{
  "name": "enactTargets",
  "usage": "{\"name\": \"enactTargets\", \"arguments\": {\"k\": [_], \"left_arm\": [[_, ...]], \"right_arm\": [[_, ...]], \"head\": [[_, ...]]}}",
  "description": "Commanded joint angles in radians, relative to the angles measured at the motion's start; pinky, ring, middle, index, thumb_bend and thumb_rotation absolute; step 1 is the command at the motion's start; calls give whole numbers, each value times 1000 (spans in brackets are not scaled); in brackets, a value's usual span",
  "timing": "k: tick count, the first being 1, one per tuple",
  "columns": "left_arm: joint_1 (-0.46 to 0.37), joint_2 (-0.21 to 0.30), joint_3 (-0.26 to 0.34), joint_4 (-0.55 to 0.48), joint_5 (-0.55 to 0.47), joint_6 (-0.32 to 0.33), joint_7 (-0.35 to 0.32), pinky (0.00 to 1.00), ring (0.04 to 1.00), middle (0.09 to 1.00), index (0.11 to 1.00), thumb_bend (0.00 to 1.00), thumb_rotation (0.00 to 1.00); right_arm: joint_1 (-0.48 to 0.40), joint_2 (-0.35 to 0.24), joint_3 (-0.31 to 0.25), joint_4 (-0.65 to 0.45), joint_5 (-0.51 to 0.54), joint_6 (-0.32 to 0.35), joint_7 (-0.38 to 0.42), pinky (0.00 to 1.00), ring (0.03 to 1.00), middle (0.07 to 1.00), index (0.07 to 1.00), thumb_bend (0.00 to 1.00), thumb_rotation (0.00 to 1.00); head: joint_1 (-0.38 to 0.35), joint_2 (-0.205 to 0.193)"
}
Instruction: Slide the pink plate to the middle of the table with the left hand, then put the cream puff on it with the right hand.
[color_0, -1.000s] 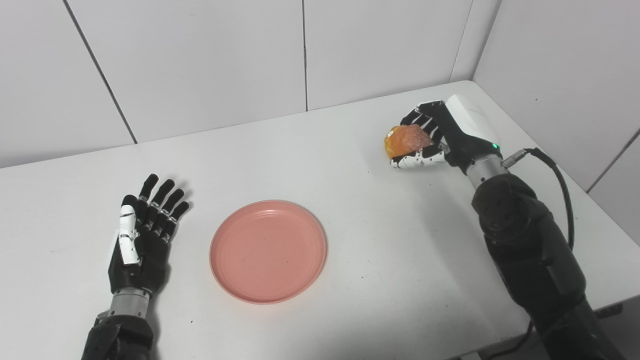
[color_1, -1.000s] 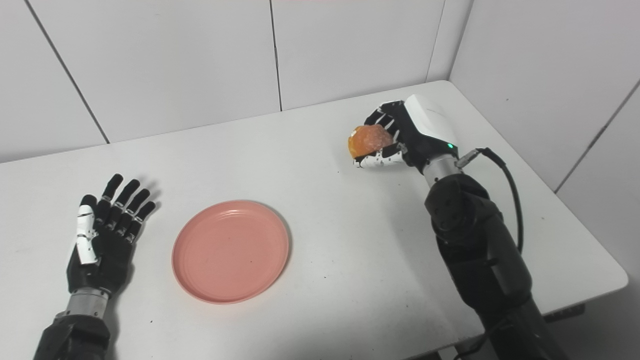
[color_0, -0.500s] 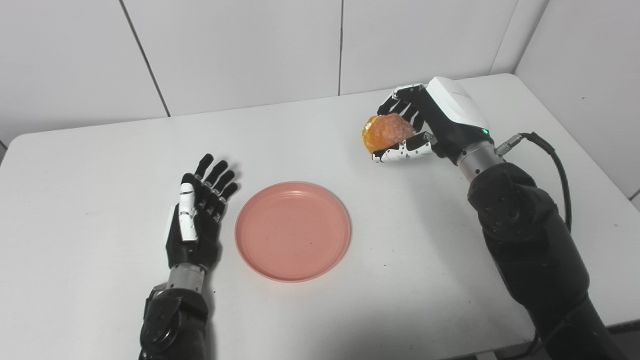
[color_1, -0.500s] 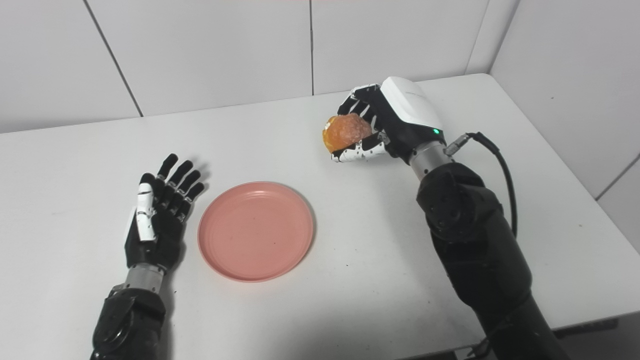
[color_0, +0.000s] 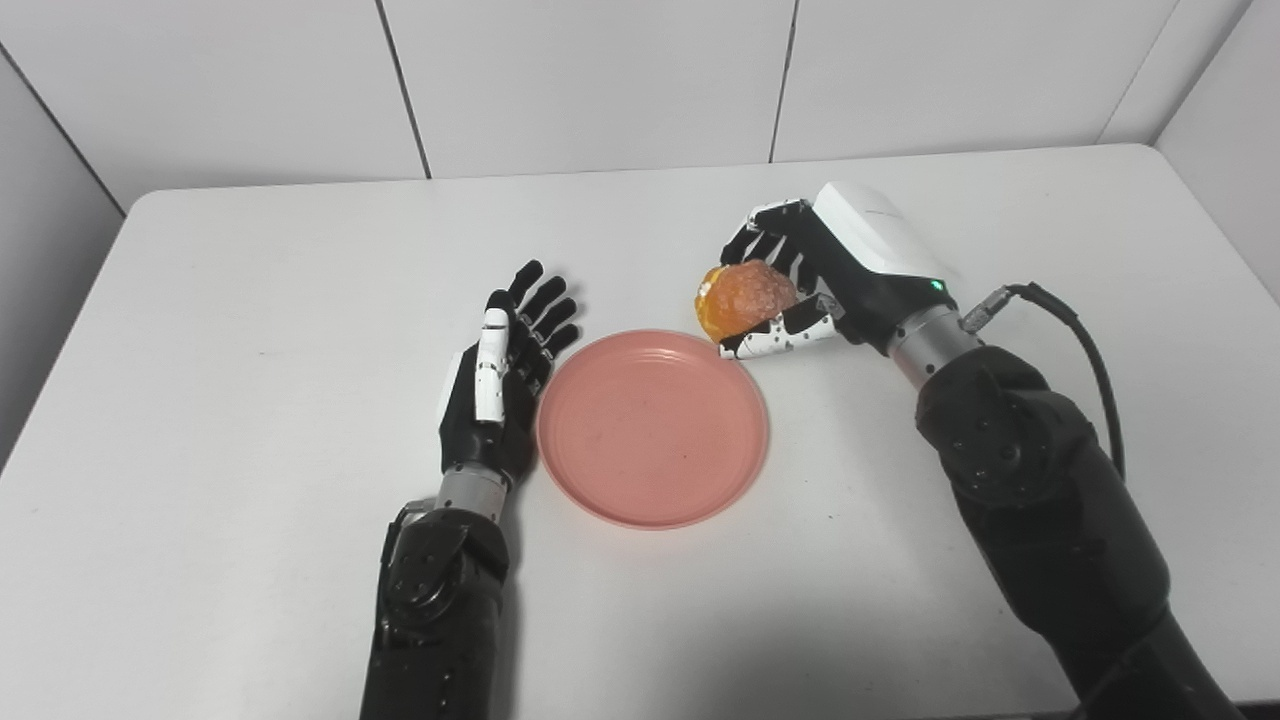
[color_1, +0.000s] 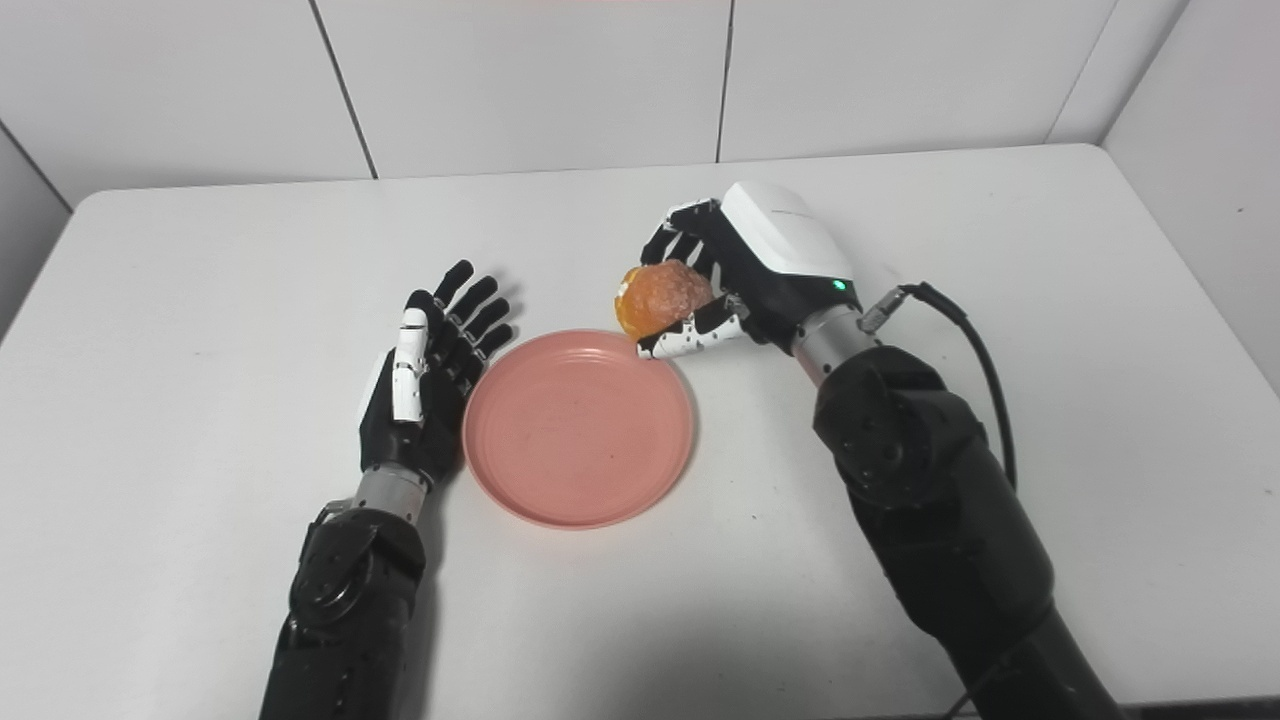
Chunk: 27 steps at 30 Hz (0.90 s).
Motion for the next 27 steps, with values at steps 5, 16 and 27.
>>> {"name": "enactTargets", "arguments": {"k": [5, 16, 27], "left_arm": [[-3, -28, -16, -8, 26, 9, 27, 860, 868, 879, 883, 433, 1000], [-4, -42, -25, -17, 32, 17, 44, 843, 856, 868, 873, 430, 1000], [-6, -48, -29, -15, 37, 16, 52, 841, 859, 868, 867, 435, 1000]], "right_arm": [[-24, 38, 24, 12, 32, -72, -35, 346, 421, 490, 489, 500, 127], [-1, 78, 109, 57, 18, -57, -19, 328, 412, 499, 490, 500, 127], [24, 88, 157, 115, 3, -90, -39, 324, 398, 475, 489, 499, 125]], "head": [[27, 7], [51, 18], [58, 24]]}}
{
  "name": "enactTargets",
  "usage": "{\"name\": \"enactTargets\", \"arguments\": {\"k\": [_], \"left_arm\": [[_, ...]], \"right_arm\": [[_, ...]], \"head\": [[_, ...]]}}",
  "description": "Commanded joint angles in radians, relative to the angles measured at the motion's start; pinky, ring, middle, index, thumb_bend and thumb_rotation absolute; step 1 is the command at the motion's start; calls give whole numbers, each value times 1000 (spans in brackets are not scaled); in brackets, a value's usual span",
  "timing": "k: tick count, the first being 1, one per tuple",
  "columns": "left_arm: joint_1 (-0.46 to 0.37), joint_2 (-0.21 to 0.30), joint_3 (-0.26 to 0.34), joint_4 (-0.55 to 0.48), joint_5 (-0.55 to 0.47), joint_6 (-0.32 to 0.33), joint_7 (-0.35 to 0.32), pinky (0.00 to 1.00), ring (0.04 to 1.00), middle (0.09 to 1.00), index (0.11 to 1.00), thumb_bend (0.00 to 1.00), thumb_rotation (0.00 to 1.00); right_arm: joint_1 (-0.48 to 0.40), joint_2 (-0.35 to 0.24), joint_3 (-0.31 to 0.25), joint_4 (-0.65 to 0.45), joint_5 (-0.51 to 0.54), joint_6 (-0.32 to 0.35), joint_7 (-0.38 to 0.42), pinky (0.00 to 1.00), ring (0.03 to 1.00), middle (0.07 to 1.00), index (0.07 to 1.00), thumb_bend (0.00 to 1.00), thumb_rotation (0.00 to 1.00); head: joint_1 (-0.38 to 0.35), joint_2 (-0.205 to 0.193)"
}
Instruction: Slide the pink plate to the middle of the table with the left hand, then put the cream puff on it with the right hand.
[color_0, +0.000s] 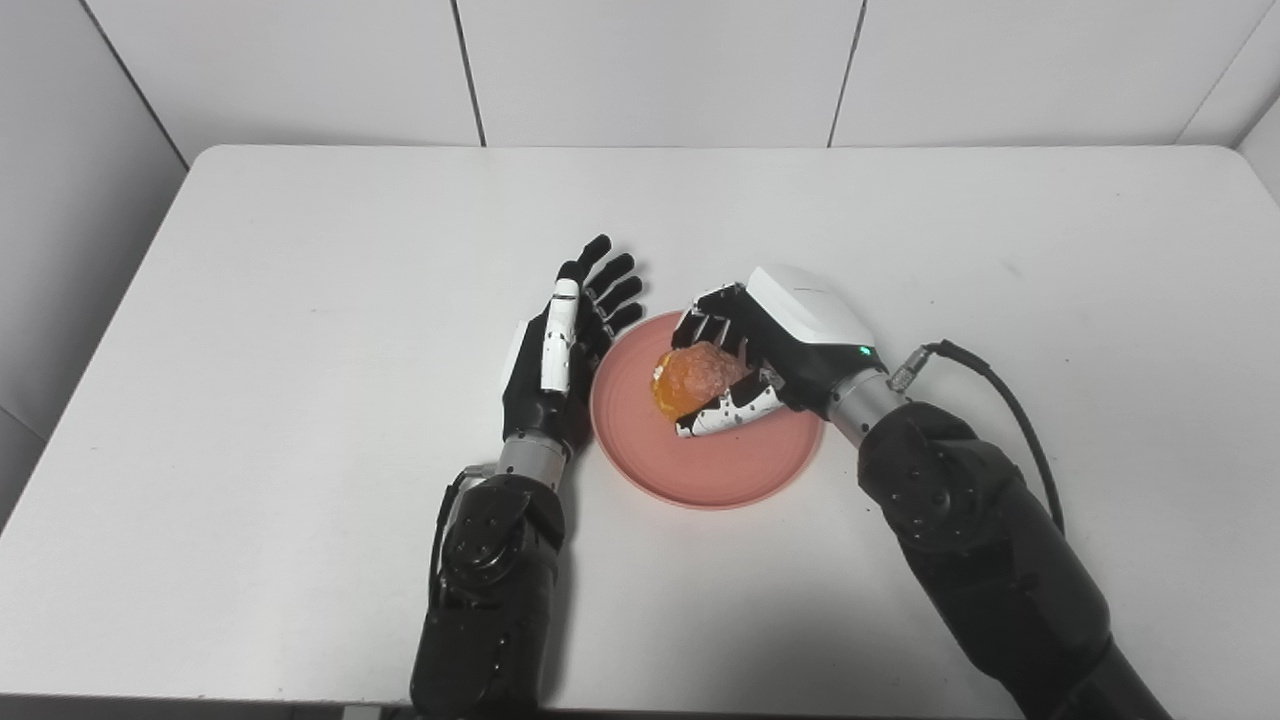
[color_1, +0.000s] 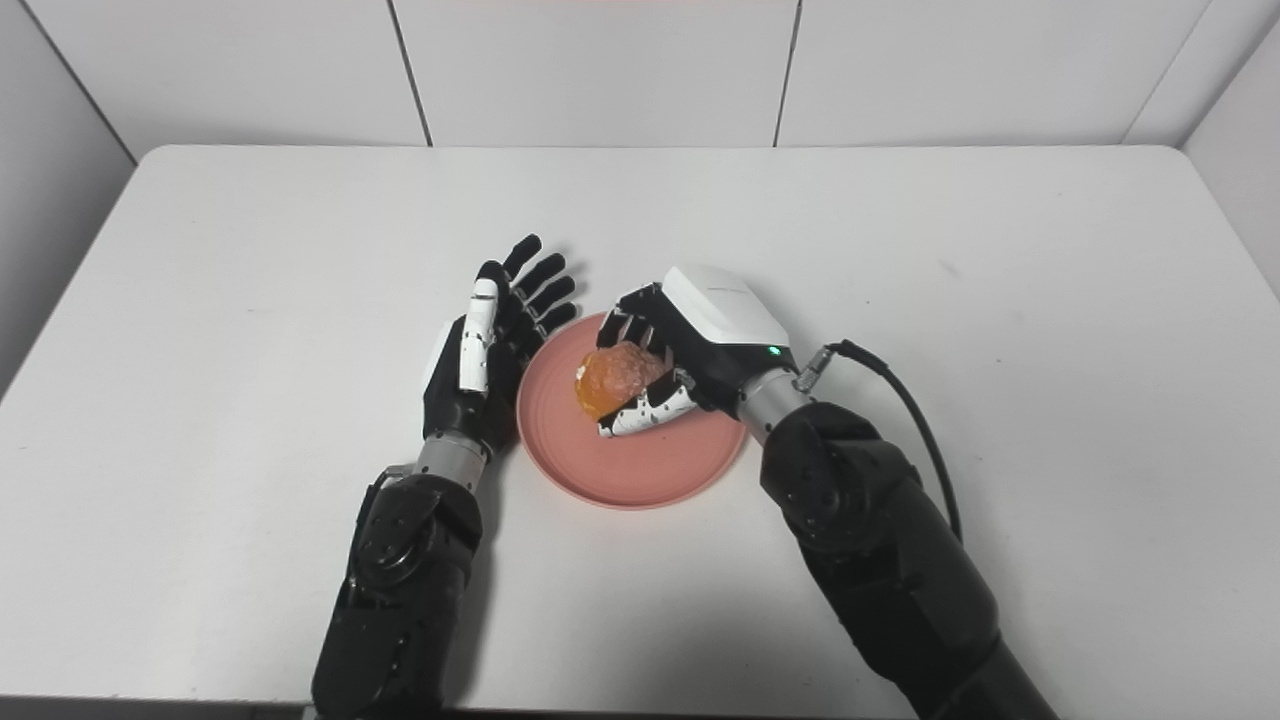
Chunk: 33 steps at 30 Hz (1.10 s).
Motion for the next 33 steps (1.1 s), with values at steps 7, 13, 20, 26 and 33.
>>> {"name": "enactTargets", "arguments": {"k": [7, 13, 20, 26, 33], "left_arm": [[-5, -16, -6, -14, 4, 11, 9, 851, 863, 871, 870, 437, 1000], [-5, -15, -5, -18, 4, 19, 15, 841, 856, 866, 868, 441, 1000], [-3, -11, -9, -24, 5, 23, 12, 839, 858, 869, 872, 440, 1000], [-5, -10, -10, -24, 8, 27, 12, 836, 855, 867, 869, 447, 1000], [-6, -12, -9, -19, 7, 23, 15, 832, 850, 861, 863, 445, 1000]], "right_arm": [[-8, -11, 13, -21, -28, -51, -15, 355, 407, 471, 489, 500, 127], [-7, -25, 21, -36, -57, -26, 17, 296, 379, 462, 490, 503, 126], [3, -41, 30, -29, -64, -68, 3, 261, 342, 435, 490, 503, 124], [7, -44, 42, -32, -95, -63, 11, 292, 396, 488, 492, 514, 139], [6, -46, 48, -45, -126, -53, 36, 485, 667, 758, 775, 764, 295]], "head": [[-5, 7], [-8, 13], [-18, 18], [-15, 19], [-16, 19]]}}
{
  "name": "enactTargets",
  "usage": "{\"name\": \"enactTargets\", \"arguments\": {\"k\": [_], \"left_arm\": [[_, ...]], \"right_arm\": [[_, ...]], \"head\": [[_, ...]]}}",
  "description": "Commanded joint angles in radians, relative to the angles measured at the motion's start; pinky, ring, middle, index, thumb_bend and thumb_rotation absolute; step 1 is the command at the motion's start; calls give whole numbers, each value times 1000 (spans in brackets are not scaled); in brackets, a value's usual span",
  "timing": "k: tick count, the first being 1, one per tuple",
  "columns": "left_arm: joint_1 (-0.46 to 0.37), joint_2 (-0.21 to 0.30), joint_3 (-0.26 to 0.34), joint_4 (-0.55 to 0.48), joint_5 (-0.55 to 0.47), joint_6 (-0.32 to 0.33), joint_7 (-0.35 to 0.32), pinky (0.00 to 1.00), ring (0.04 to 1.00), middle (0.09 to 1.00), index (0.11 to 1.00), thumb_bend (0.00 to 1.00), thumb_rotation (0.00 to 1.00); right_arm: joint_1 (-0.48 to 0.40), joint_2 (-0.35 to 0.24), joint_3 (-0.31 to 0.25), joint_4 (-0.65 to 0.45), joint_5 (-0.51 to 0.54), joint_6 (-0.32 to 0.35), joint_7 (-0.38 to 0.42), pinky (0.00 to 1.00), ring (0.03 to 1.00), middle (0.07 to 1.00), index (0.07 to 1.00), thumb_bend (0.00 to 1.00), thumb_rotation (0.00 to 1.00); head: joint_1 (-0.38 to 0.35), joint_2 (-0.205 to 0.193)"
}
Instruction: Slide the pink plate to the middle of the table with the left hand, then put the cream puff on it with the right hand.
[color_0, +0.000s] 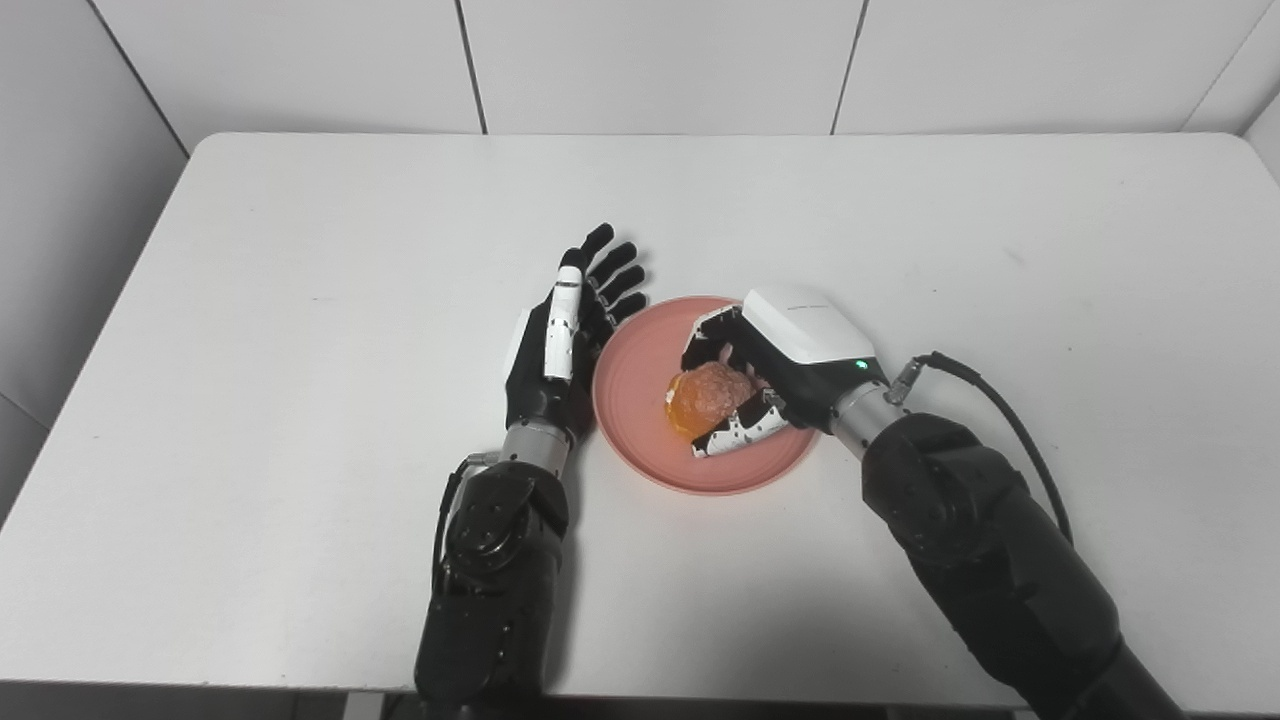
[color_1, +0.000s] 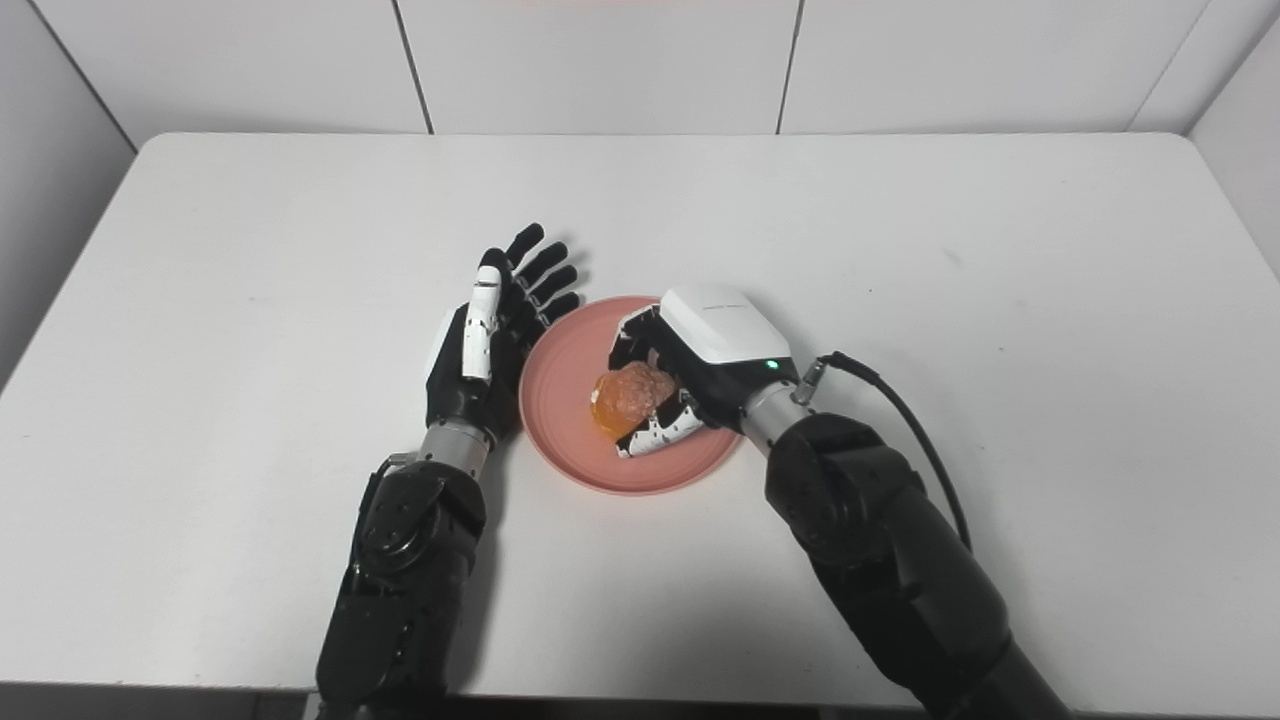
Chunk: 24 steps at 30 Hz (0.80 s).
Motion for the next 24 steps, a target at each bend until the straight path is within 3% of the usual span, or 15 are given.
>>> {"name": "enactTargets", "arguments": {"k": [1, 3, 5, 6, 10, 19, 24], "left_arm": [[-6, -11, -3, -10, 5, 5, 0, 835, 852, 862, 865, 445, 1000], [-7, -10, -3, -8, 4, 1, -2, 838, 855, 864, 865, 444, 1000], [-6, -9, -4, -9, 6, 2, -2, 840, 856, 864, 865, 443, 1000], [-6, -9, -5, -11, 7, 3, -2, 842, 856, 862, 864, 444, 1000], [-4, -6, -8, -16, 14, 10, -1, 845, 865, 865, 867, 444, 1000], [-6, -2, -2, -11, 14, 9, -5, 844, 870, 869, 873, 452, 1000], [-11, 4, 5, 3, 9, 0, -10, 846, 868, 870, 878, 455, 1000]], "right_arm": [[-14, -6, 0, -35, -18, -24, 7, 537, 733, 818, 820, 789, 344], [-14, -8, -1, -39, -21, -28, 13, 624, 820, 898, 880, 820, 405], [-13, -7, -4, -42, -21, -34, 11, 643, 836, 912, 890, 826, 414], [-13, -7, -6, -43, -21, -36, 10, 731, 881, 943, 925, 851, 456], [-18, -11, -5, -45, -34, -42, 6, 839, 942, 987, 989, 911, 578], [-21, -12, -18, -55, -16, -46, 18, 862, 961, 1000, 1000, 966, 671], [-16, -11, -34, -58, 5, -73, -16, 862, 951, 996, 1000, 993, 698]], "head": [[1, 1], [1, 1], [1, 1], [1, 1], [0, 1], [4, -8], [7, -29]]}}
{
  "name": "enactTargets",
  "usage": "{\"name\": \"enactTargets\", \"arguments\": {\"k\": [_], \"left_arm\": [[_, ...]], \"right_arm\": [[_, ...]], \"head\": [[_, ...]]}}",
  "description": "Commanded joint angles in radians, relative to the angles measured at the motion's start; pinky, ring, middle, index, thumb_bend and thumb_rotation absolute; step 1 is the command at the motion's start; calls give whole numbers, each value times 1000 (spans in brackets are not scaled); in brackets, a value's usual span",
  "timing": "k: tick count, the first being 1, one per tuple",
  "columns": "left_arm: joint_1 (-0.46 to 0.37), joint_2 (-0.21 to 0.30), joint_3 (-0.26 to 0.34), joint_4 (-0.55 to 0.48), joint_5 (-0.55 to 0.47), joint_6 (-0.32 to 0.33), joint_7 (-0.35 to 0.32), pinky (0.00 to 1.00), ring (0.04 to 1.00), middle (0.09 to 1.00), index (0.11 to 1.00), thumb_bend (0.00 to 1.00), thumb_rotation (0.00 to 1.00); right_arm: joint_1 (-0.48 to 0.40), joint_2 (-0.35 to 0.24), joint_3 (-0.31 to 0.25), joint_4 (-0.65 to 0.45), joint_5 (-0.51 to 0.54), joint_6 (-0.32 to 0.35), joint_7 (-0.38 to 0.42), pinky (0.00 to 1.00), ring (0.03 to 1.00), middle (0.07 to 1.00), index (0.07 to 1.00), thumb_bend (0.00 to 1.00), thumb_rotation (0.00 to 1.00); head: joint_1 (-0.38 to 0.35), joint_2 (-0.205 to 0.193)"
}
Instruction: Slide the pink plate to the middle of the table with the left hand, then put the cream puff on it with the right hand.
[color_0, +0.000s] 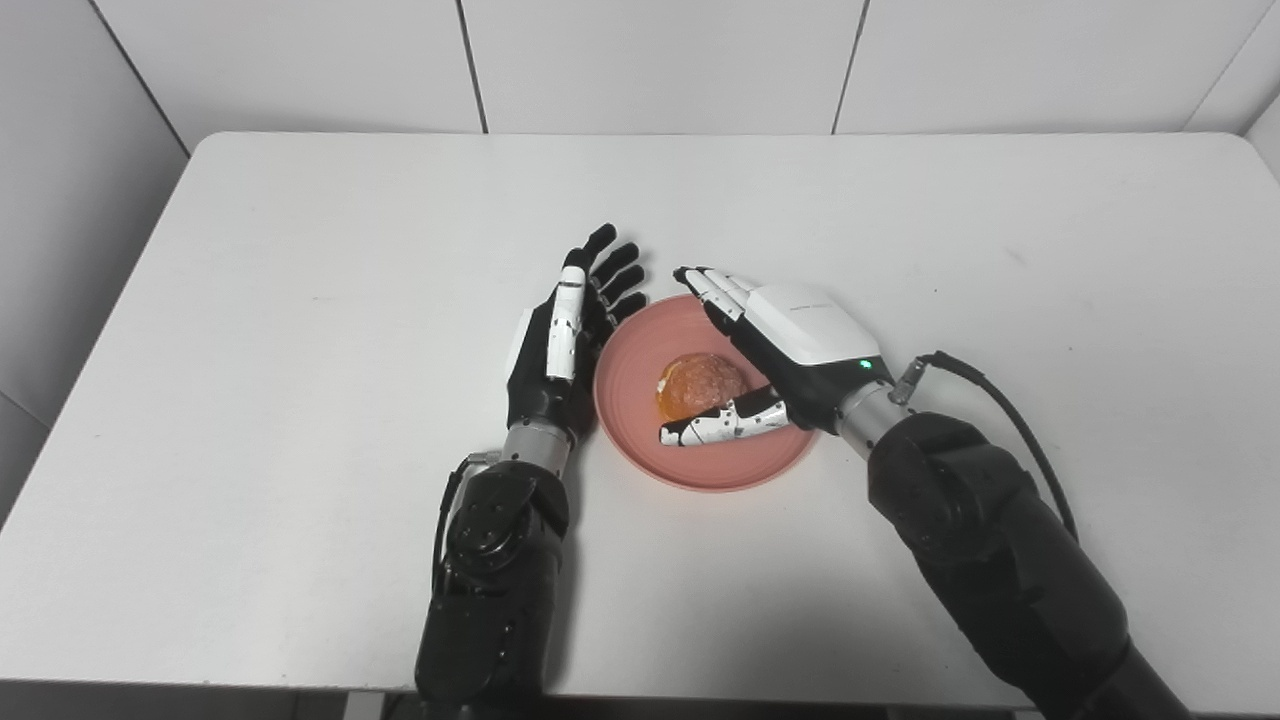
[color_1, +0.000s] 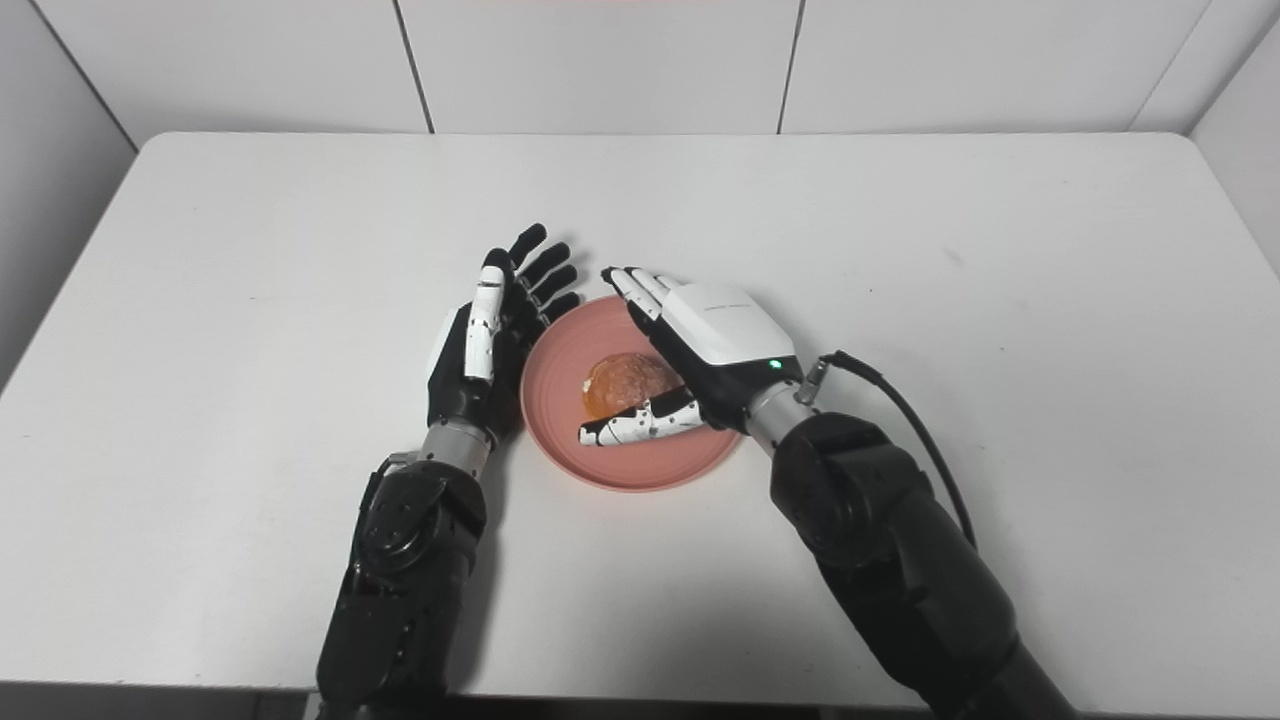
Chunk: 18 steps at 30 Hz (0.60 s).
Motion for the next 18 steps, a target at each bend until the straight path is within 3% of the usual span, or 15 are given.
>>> {"name": "enactTargets", "arguments": {"k": [1, 8, 15, 18], "left_arm": [[-12, 3, 5, 5, -4, -3, -8, 851, 870, 873, 884, 455, 1000], [-22, 18, 17, 1, -11, -2, -21, 859, 867, 876, 882, 457, 1000], [-31, 27, 36, -28, 1, 10, -13, 840, 854, 866, 871, 442, 1000], [-31, 36, 44, -52, 3, 19, -14, 840, 854, 870, 877, 452, 1000]], "right_arm": [[-14, -2, -23, -40, 13, -54, -42, 862, 950, 995, 1000, 995, 704], [1, -5, -80, -52, 94, -112, -82, 881, 970, 1000, 1000, 1000, 746], [11, -9, -139, -64, 164, -127, -106, 906, 966, 1000, 1000, 994, 785], [32, 6, -177, -69, 189, -135, -149, 814, 955, 1000, 1000, 993, 829]], "head": [[0, 0], [19, -28], [31, -59], [35, -66]]}}
